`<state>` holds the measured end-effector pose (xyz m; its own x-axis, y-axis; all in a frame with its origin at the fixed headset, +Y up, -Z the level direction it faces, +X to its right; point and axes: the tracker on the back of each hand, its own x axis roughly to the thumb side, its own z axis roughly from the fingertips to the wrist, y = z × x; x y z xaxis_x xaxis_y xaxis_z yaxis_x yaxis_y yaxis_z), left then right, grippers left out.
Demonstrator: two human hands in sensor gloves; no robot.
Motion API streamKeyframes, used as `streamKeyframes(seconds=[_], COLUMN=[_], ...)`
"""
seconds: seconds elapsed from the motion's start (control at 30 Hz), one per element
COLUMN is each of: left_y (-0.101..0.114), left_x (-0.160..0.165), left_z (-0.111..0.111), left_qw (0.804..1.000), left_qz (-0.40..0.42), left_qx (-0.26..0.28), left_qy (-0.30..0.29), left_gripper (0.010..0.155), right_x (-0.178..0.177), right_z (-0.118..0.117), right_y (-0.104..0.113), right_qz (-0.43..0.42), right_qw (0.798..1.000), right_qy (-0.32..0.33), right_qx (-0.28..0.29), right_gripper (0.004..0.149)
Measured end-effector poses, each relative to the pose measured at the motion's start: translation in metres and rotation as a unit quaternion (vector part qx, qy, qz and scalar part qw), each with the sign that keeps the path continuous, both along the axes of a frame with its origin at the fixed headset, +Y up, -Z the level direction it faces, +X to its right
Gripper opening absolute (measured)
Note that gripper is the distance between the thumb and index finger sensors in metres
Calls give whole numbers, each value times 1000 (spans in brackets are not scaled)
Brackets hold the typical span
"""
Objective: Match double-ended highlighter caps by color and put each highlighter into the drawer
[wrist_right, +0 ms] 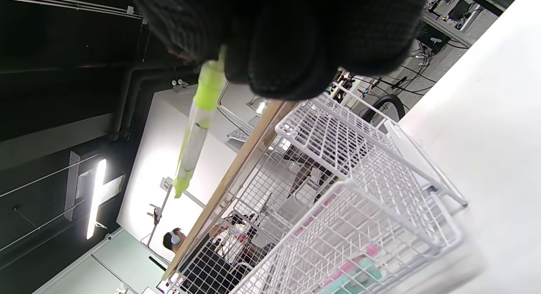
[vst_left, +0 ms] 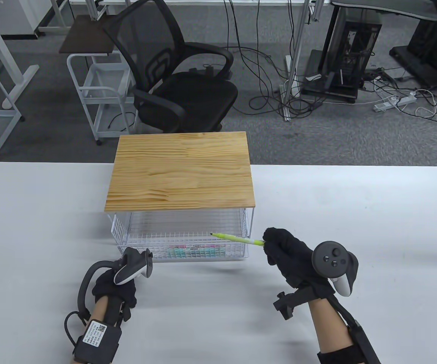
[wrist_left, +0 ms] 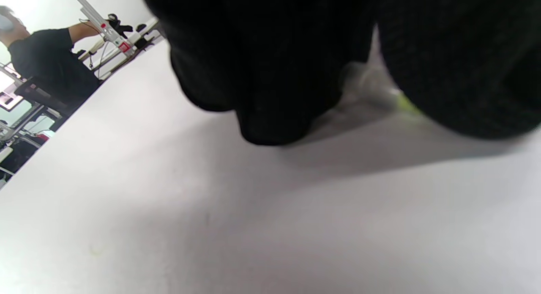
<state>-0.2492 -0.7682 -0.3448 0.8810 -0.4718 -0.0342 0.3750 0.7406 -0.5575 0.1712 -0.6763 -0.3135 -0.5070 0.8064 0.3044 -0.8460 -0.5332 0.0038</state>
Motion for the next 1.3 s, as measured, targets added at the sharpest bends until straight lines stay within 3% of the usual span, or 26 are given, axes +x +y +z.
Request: streamKeyframes(seconds=[0.43,0.6,0.77,0.97,1.13,1.2,1.3], left_y=[6,26,64,103,116,118,118], left_x=[-5,19,53,67,64,62,54], left_z=[-3,2,15,34,43,44,43], left_qw=[997,988,966,909,855,827,771], left_qz=[72,147,228,364,445,477,542], left_qx=[-28,-25,12,67,168,209,268], left_qy=[14,-45,-122,-189,-207,-209,-199], left_gripper=[64,55,54,45,45,44,44], right_x=[-2,0,0,-5,-12,-15,-20], right_z=[-1,-1,-1,-1,2,3,5], right_y=[-1,1,0,0,1,1,2], right_qz=[9,6,5,10,17,21,23], right_qw=[1000,1000,1000,1000,1000,999,999], right_qy=[6,6,6,14,26,32,42], right_qx=[-4,-2,-3,-4,-2,-1,1], right_gripper=[44,44,44,44,44,44,44])
